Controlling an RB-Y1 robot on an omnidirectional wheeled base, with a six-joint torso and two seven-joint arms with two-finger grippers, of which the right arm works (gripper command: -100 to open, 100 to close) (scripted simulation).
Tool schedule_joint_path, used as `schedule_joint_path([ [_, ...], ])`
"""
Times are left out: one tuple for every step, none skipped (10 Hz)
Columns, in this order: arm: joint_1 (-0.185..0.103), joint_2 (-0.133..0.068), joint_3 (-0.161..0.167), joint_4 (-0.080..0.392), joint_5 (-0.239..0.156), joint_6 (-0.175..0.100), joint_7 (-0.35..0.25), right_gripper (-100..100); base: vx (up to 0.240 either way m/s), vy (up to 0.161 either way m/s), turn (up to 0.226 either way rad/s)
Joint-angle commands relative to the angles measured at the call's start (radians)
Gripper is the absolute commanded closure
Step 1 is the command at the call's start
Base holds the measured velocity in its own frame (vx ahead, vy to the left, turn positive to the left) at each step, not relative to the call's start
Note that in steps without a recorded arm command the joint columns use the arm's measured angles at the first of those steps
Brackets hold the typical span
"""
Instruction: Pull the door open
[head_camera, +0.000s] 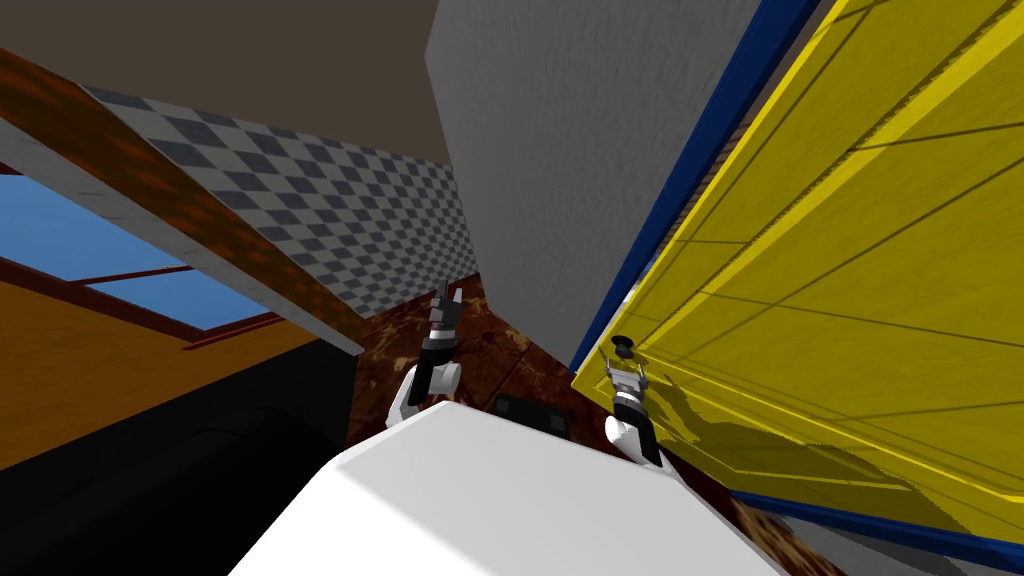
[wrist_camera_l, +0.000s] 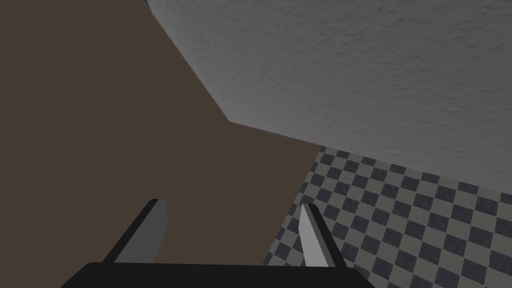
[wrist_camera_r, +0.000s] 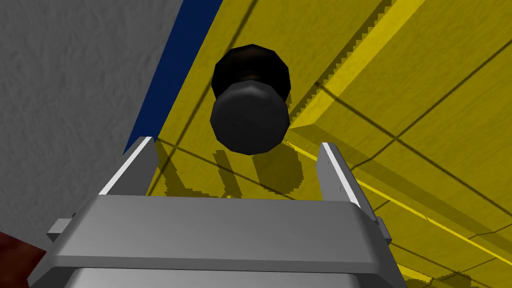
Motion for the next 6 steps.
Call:
schedule_joint_path([
  [0.003,0.005,0.008,-0.007,-0.020,-0.002,-0.050,-100,-0.059,-0.011,0.035],
  [0.005,0.009,0.015,-0.013,-0.036,-0.004,-0.076,-100,-0.082,-0.015,0.061],
  [0.005,0.009,0.015,-0.013,-0.036,-0.004,-0.091,-100,-0.061,-0.013,0.020],
  [0.008,0.012,0.022,-0.019,-0.053,-0.005,-0.128,-100,-0.055,-0.009,0.036],
  [0.010,0.016,0.028,-0.024,-0.068,-0.007,-0.154,-100,-0.085,-0.016,0.053],
  [0.010,0.016,0.028,-0.024,-0.068,-0.007,-0.164,-100,-0.064,-0.009,0.016],
])
